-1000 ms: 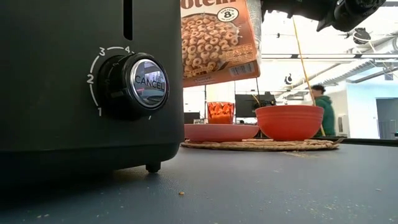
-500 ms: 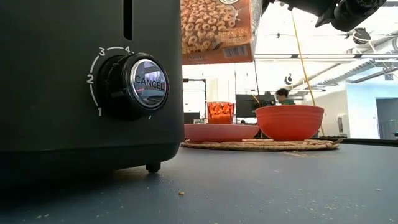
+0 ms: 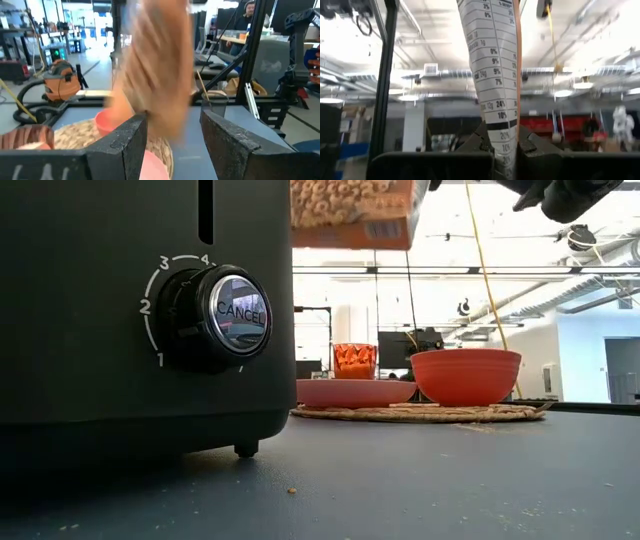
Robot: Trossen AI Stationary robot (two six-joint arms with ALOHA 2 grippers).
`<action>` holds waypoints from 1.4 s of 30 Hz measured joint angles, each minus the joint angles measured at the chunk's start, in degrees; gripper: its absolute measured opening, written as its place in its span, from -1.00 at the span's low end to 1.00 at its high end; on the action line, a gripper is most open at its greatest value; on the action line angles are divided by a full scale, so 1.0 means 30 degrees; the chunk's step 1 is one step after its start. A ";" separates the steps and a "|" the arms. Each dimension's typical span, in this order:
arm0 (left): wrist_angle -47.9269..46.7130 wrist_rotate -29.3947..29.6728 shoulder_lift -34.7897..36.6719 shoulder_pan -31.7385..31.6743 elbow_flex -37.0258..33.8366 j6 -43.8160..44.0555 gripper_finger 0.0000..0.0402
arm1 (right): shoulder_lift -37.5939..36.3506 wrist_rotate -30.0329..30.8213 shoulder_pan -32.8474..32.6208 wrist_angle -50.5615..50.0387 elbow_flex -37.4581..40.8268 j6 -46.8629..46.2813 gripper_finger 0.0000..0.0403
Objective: Arrange a breakfast setting
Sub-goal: Pour the cereal from the cereal box into the red bowl
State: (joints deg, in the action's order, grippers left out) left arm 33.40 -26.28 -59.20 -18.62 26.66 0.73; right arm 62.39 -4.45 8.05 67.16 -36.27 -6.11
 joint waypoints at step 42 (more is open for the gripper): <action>0.7487 0.5245 -0.5560 0.1802 0.0028 0.1027 0.83 | -0.2978 -0.0034 0.0082 -0.0751 0.0000 0.2988 -1.00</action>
State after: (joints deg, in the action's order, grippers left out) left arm 55.86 -10.55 -75.88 -13.21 26.74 3.81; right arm 53.45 -4.56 8.29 64.90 -36.27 2.85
